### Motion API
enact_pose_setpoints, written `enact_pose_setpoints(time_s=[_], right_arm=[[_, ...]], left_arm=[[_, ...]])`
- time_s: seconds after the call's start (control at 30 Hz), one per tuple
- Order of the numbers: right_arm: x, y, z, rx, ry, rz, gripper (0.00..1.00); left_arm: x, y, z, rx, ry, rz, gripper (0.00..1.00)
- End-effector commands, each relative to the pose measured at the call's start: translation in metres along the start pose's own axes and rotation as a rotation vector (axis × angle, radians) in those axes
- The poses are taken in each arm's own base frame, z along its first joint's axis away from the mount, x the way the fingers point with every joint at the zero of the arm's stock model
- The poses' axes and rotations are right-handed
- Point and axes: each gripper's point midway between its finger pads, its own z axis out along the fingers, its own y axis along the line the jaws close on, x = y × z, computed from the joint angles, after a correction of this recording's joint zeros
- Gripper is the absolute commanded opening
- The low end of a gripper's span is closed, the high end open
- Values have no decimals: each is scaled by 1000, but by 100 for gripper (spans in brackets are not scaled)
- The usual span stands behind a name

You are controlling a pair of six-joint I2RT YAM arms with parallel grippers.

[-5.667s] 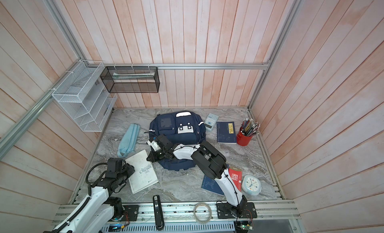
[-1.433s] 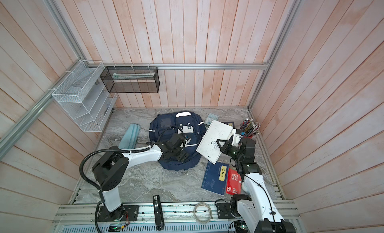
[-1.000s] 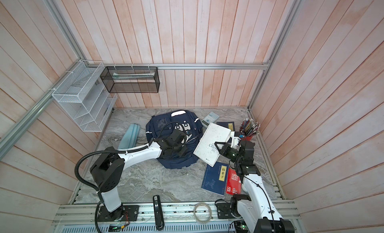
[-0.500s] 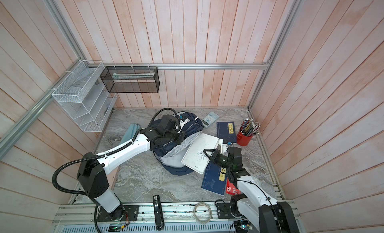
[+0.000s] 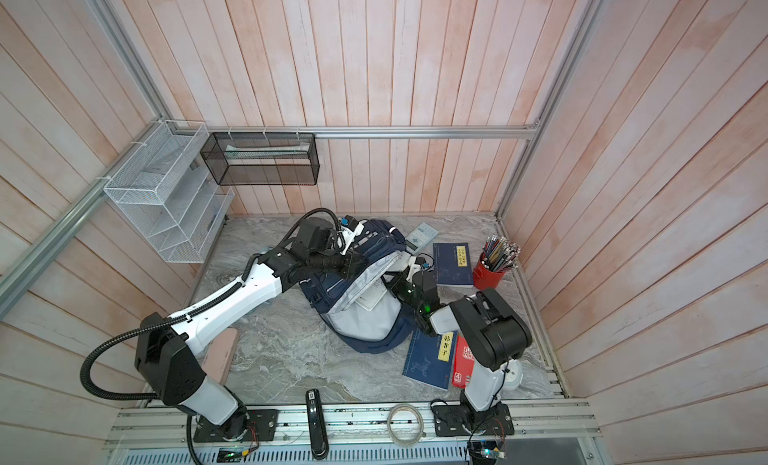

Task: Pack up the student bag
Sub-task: 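Hold the backpack opening with the left gripper while the right gripper inserts the book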

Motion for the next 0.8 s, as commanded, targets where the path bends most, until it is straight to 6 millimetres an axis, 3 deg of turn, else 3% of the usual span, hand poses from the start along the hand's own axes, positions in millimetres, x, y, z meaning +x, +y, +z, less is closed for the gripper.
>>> enact_pose_setpoints(time_s=[0.0, 0.07, 0.13, 0.23, 0.27, 0.33, 0.37, 0.53, 0.77], right_arm=[[-30, 50, 23, -174, -212, 47, 1], [-25, 54, 39, -187, -227, 21, 11], [-17, 57, 49, -200, -193, 1, 13], [-2, 52, 54, -195, -113, -21, 24], [4, 47, 51, -183, -90, -24, 33], [16, 36, 47, -149, -26, -23, 63], [24, 30, 45, -131, 22, -32, 71], [57, 6, 24, -4, 221, -143, 76], [72, -13, -34, 172, 302, -367, 76]], left_arm=[[-35, -36, -23, 139, -134, 51, 0], [-31, -34, -23, 137, -130, 44, 0], [-27, -29, -24, 120, -128, 38, 0], [-18, -16, -25, 92, -120, 25, 0], [-14, -10, -26, 84, -116, 15, 0], [-8, 1, -25, 75, -113, -12, 0], [-4, 5, -24, 74, -110, -23, 0], [6, 13, -20, 67, -100, -39, 0], [37, 34, -8, -20, -28, -72, 0]])
